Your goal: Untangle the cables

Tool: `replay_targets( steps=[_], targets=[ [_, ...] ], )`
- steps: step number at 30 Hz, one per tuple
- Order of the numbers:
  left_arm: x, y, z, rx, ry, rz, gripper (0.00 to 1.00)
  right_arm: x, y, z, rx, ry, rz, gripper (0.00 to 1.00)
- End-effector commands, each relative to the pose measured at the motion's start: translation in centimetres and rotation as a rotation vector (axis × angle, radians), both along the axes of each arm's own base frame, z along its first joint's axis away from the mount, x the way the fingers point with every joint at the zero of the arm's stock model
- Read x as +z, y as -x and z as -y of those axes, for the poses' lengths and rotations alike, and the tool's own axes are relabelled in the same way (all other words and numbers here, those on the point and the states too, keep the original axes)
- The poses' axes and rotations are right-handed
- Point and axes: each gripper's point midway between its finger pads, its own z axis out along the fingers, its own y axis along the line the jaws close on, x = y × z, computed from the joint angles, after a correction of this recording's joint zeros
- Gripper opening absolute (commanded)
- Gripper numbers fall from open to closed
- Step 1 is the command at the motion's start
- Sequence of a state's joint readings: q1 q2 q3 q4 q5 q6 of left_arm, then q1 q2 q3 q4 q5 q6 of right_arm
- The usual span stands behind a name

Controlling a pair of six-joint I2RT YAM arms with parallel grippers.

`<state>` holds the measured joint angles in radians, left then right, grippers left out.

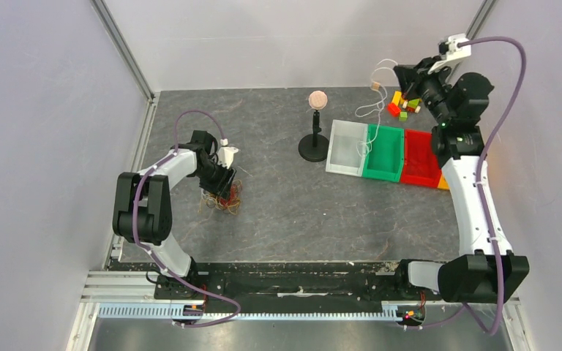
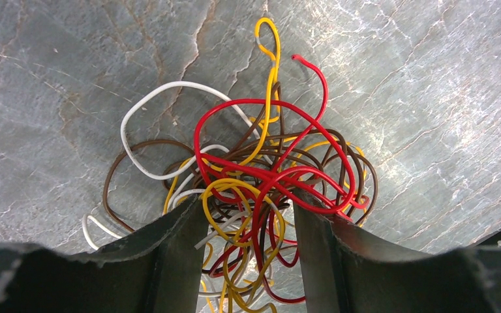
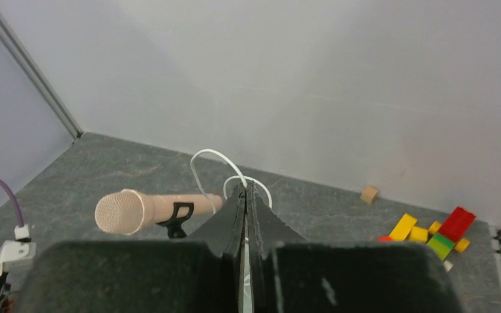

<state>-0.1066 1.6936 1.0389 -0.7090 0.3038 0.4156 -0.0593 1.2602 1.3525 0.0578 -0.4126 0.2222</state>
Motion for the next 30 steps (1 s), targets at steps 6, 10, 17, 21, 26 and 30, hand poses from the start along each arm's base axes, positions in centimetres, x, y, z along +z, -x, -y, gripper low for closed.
replay_targets(
  steps=[6,10,17,21,26,30],
  targets=[
    [0.4,-0.9,0.3,0.037,0.024,0.006,0.57,-8.8,-3.2,-1.8,0.035,0.039,-0.111,0.0],
    [0.5,-0.8,0.3,0.038,0.021,0.008,0.57,-12.6,-4.2,-1.4,0.021,0.097,-0.152,0.0],
    [0.2,-0.6,0.3,0.037,0.023,-0.006,0.57,-21.4,-3.8,-3.6,0.084,0.262,-0.283,0.0],
    [-0.2,-0.1,0.5,0.041,0.031,-0.025,0.57,-25.2,-4.0,-5.2,0.124,0.335,-0.355,0.0],
    [0.1,0.3,1.0,0.039,0.064,-0.033,0.59,-29.5,-4.1,-6.6,0.143,0.402,-0.44,0.0],
    [0.5,0.6,1.7,0.05,0.104,-0.044,0.6,-30.6,-4.5,-6.2,0.132,0.407,-0.529,0.3]
  ],
)
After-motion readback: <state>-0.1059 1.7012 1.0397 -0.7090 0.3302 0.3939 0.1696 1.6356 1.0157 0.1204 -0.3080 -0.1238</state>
